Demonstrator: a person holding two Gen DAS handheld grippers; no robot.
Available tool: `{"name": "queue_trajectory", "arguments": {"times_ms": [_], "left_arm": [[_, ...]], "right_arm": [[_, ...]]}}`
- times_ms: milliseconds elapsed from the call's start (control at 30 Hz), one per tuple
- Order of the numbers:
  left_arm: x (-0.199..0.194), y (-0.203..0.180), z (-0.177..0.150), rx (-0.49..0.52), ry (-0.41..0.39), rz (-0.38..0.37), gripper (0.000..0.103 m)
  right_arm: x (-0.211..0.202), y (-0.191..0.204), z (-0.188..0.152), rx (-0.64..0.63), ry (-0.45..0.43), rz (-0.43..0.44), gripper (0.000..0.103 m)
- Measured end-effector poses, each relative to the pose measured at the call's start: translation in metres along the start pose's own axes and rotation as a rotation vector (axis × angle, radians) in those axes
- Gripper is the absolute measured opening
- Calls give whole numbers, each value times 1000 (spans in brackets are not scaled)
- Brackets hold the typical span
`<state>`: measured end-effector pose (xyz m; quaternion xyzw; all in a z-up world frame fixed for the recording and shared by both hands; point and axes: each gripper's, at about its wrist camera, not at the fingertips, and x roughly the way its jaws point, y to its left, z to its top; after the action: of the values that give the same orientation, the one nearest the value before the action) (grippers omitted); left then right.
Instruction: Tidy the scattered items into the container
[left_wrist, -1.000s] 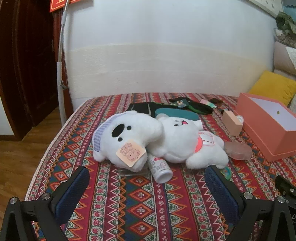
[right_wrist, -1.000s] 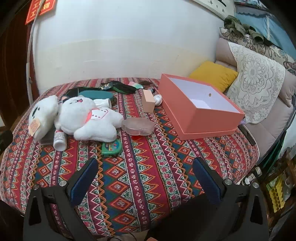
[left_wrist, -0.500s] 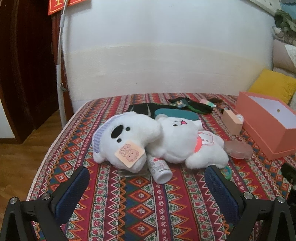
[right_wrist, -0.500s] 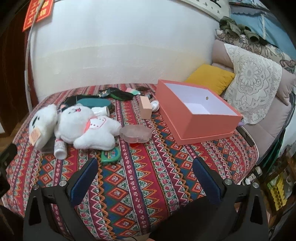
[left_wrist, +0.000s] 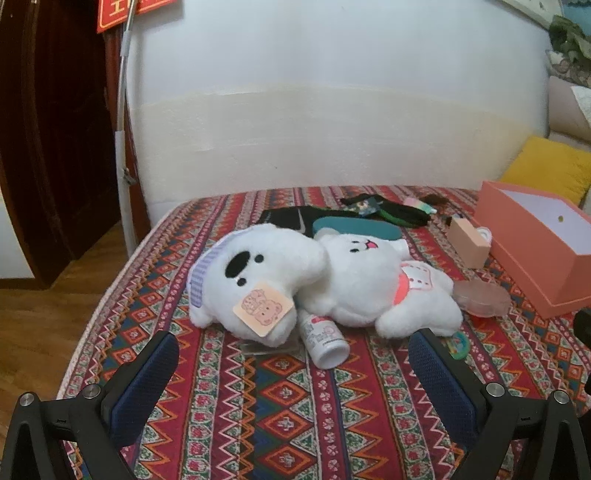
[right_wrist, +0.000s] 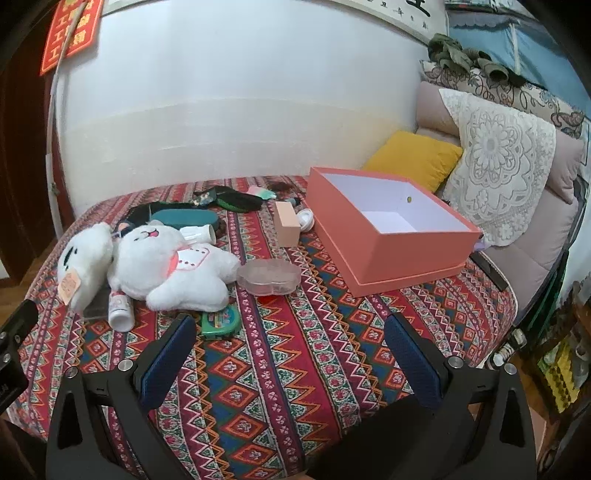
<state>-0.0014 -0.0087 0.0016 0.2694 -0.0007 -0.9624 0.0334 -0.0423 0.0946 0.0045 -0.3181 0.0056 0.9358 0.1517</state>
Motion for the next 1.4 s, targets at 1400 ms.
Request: {"name": "queue_trajectory", "arguments": {"times_ms": [1400], "left_arm": [[8,-14,-1,31,25,-27,102]], "right_arm": [[-2,-9,-6,-16,5,-11,103]]}}
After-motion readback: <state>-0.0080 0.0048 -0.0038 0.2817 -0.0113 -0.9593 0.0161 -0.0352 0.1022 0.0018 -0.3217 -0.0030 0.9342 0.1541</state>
